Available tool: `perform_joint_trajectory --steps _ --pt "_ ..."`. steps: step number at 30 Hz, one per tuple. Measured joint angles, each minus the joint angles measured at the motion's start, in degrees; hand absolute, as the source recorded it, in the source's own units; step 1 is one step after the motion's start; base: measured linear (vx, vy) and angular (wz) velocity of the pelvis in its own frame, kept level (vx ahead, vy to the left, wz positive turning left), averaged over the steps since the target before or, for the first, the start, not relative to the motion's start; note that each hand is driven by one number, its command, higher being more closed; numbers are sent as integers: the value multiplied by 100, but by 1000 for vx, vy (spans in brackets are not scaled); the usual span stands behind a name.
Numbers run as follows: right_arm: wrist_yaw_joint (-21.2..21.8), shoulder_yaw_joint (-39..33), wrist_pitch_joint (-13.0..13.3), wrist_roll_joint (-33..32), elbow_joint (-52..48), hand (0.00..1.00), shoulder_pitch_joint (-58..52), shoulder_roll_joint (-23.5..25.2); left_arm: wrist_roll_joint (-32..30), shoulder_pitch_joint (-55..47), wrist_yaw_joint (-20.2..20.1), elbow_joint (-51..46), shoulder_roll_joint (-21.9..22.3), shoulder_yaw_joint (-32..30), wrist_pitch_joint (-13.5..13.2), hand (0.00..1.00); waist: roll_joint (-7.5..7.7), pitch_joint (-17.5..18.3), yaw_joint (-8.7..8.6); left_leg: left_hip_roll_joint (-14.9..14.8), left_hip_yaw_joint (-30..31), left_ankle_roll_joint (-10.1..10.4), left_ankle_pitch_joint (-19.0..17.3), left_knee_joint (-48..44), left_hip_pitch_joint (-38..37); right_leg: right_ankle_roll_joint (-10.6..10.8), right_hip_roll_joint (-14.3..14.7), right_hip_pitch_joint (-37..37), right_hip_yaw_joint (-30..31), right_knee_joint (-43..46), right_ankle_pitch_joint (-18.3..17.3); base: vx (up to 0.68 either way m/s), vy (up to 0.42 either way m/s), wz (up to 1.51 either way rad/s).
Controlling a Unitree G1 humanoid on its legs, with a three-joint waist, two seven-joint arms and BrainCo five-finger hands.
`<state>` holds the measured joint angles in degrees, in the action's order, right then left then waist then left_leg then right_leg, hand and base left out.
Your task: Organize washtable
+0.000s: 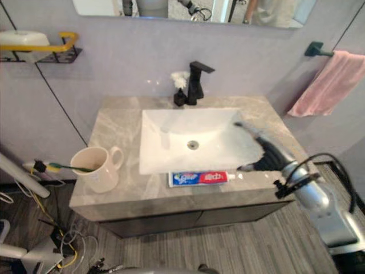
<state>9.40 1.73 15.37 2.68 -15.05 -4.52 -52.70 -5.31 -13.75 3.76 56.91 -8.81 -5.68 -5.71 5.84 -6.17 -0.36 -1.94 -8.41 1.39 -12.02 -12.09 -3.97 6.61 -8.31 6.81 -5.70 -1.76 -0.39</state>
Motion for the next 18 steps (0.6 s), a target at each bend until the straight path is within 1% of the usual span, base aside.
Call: perform_joint_trajectory --steps 1,2,4,8,9,11,13,18 --pt "51 117 -1 -20 3 0 37 1 3 14 0 3 -25 39 1 0 16 2 7 2 37 -5 3 1 19 0 -1 0 -44 6 0 22 -25 20" --pt "124 371 -2 -38 5 0 138 -3 2 49 -2 12 -57 95 1 0 36 -7 50 2 61 -17 12 6 25 -1 1 -5 -73 28 0 10 -14 11" --pt "231 612 -1 -41 4 0 286 -6 1 170 -10 131 -69 131 9 0 35 -4 120 10 103 -20 13 5 24 -1 -1 -3 -94 49 0 2 -8 10" --pt "365 1134 -8 -41 2 0 545 -12 3 251 -19 222 -107 201 11 0 51 3 148 50 281 -73 49 10 73 -4 -26 25 -299 97 -2 -12 -8 23" --pt "431 1255 -11 -37 5 0 544 -11 4 260 -18 222 -143 299 9 0 53 4 142 68 338 -88 61 8 95 -4 -38 33 -375 105 -2 -21 -9 23" --pt "457 1377 -16 -13 6 0 545 -11 8 277 -18 224 -154 344 7 0 52 4 155 94 363 -101 83 8 117 -5 -62 28 -398 105 -2 -32 -1 12" --pt "440 1458 -36 140 8 0 539 -11 17 281 -19 238 -160 353 6 0 52 4 153 105 365 -107 90 6 119 -5 -73 31 -419 105 -1 -43 0 2" --pt "371 1499 -122 772 18 0 518 4 68 409 -12 438 -230 539 5 0 52 4 147 109 382 -83 150 12 136 -7 -76 32 -493 80 0 -62 -25 2"
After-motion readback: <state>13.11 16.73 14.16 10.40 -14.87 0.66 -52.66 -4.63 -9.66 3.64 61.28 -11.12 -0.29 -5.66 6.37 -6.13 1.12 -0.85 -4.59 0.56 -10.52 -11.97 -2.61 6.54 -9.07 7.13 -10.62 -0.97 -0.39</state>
